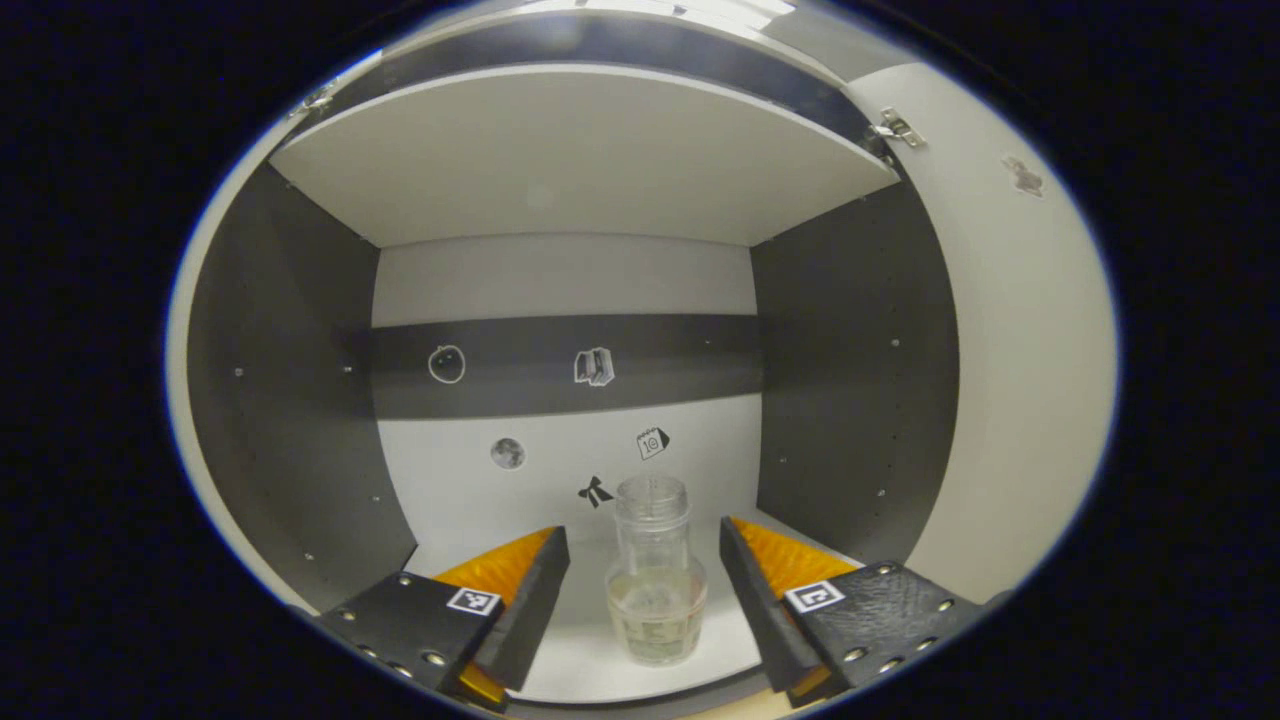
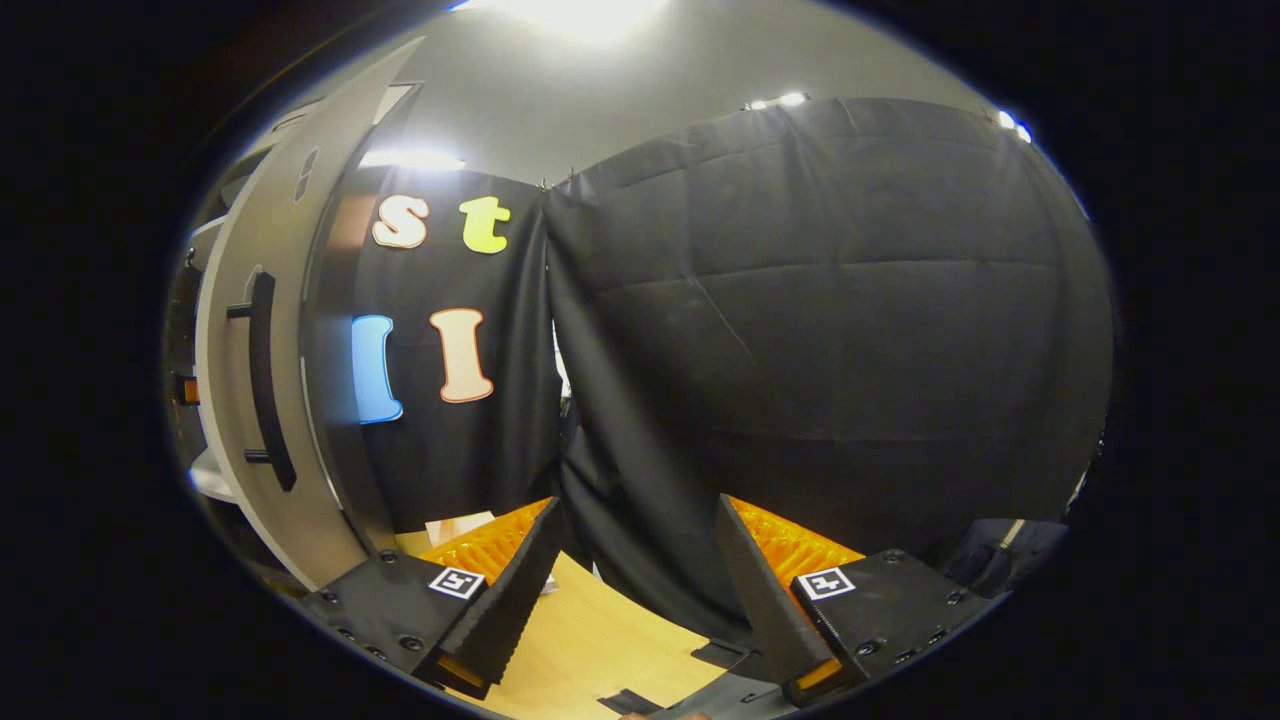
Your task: Grasp the bottle in the cabinet with the left hand and place it on the coaster, then close the right door with the right hand and the left door with the left hand.
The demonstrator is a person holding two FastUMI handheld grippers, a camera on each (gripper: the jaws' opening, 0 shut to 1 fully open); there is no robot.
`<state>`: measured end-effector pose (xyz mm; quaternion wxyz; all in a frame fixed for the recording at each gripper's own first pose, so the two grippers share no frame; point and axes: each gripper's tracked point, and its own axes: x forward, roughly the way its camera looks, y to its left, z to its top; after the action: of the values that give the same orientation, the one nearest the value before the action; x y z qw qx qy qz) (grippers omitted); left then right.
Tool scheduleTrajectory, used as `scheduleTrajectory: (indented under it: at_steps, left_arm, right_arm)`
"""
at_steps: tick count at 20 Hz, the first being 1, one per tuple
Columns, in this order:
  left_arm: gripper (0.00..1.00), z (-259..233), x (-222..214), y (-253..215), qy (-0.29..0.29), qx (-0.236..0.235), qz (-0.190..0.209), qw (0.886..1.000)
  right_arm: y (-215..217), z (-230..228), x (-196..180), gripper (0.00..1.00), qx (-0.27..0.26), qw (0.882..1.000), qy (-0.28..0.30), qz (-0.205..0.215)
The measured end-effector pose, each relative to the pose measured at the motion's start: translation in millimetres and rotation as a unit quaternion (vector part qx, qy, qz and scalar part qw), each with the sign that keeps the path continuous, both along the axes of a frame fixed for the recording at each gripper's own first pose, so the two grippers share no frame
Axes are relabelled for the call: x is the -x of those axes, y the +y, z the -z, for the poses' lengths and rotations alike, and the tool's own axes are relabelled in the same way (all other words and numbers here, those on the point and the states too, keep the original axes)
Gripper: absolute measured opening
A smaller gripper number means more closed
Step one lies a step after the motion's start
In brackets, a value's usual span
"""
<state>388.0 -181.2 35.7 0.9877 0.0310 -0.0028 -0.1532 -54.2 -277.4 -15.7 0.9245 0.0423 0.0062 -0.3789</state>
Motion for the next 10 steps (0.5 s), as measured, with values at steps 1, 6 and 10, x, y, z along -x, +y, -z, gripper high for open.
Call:
scheduleTrajectory:
  at_steps: [1,6,10]
  left_arm:
    - [0.72,3,-6,-3,0.002,0.002,0.002,1.000]
    - [0.72,9,-26,-3,0.012,0.014,0.006,1.000]
    - [0.48,14,-34,-6,0.020,0.014,0.015,1.000]
  right_arm:
    - [-3,0,-4,0.98,0.001,1.000,0.002,-0.001]
    - [-26,-3,-20,0.96,0.021,1.000,0.011,0.005]
    - [-39,-9,-27,0.96,0.032,0.999,0.010,0.009]
